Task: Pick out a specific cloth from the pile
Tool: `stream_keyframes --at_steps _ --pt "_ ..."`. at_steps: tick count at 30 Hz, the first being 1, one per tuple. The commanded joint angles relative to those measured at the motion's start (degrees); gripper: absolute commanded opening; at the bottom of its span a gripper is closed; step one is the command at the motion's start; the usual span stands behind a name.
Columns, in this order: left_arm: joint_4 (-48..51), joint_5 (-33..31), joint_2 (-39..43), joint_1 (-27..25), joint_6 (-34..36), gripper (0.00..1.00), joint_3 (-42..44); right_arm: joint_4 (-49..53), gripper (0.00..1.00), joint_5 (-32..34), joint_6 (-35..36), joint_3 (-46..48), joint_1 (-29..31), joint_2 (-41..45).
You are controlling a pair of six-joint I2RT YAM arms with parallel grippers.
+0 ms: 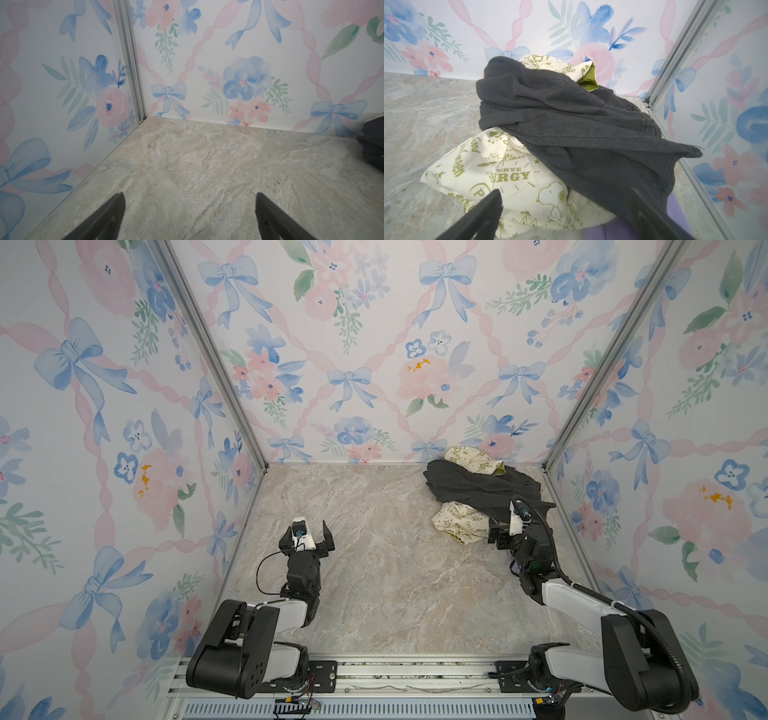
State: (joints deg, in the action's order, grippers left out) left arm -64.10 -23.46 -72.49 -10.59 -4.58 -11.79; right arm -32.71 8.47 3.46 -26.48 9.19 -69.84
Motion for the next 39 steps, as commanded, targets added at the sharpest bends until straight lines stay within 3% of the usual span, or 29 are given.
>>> stream_keyframes --at_steps 1,6,11,16,24,27,39 --pt "14.74 -3.89 5.66 -0.33 -4.30 0.98 -4.32 14.76 0.97 2.12 -0.01 -4.44 1.88 4.83" --pt "37.12 -1.91 11.05 -0.13 -7.23 0.98 -13.12 30.33 0.97 3.92 -3.74 -8.78 3.38 12.83" --pt "48.52 1.88 9.68 1.60 -11.62 0.98 -19.00 41.31 0.97 10.56 -7.98 -12.24 3.08 19.07" --pt "46.77 10.67 8.66 1.89 -12.98 0.98 -20.11 51.84 0.97 12.01 -13.41 -16.58 -0.62 20.39" --pt "43.54 25.16 6.10 0.13 -14.38 0.98 -23.24 66.13 0.97 7.34 -19.50 -23.84 -7.94 11.74" --pt "43.55 26.02 5.18 -2.23 -12.38 0.98 -24.90 70.84 1.00 10.11 -21.10 -26.24 -7.99 7.33" --pt "41.77 31.58 1.94 -8.06 -10.77 0.98 -32.10 75.33 0.81 6.12 -26.93 -25.73 -7.29 0.13"
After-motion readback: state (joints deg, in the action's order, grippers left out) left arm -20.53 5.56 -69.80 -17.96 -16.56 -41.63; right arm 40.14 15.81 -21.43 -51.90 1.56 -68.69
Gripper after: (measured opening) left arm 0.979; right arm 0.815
